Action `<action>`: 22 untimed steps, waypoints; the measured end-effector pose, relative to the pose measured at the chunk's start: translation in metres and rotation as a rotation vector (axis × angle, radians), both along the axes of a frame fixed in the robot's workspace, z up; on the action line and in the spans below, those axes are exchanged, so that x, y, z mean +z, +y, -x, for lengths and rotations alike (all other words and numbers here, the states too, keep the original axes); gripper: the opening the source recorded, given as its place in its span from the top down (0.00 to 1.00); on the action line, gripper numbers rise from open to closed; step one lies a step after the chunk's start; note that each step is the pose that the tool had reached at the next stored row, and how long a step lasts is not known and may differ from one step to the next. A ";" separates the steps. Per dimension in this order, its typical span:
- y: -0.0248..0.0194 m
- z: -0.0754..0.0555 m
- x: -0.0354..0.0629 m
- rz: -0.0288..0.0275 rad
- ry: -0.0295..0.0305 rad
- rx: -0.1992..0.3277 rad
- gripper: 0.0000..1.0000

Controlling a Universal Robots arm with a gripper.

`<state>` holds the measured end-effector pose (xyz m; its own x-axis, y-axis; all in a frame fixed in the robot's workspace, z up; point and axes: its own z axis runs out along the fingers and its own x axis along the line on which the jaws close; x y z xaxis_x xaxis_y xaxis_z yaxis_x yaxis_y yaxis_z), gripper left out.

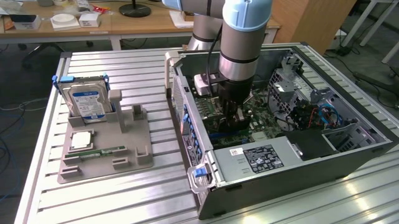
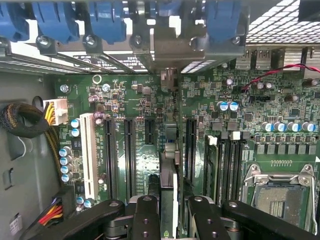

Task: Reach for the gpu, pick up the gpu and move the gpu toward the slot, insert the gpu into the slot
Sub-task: 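Insert the gpu into the slot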

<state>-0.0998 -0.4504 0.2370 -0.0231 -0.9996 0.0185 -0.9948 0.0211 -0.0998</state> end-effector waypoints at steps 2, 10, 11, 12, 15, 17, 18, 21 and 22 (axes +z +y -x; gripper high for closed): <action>0.0000 0.000 -0.0001 -0.0001 0.0000 0.000 0.73; -0.0012 0.001 -0.0003 -0.0008 0.0002 0.000 0.73; -0.0015 0.001 -0.0003 -0.0008 0.0002 0.000 0.73; -0.0019 0.001 -0.0003 -0.0007 0.0002 0.000 0.73; -0.0032 0.000 -0.0003 -0.0011 0.0005 0.001 0.73; -0.0034 -0.001 -0.0002 -0.0009 0.0008 0.002 0.73; -0.0035 -0.002 0.0000 -0.0005 0.0013 0.003 0.73; -0.0035 -0.005 -0.0002 -0.0010 0.0006 0.007 0.73; -0.0035 -0.005 -0.0003 -0.0010 0.0005 0.008 0.73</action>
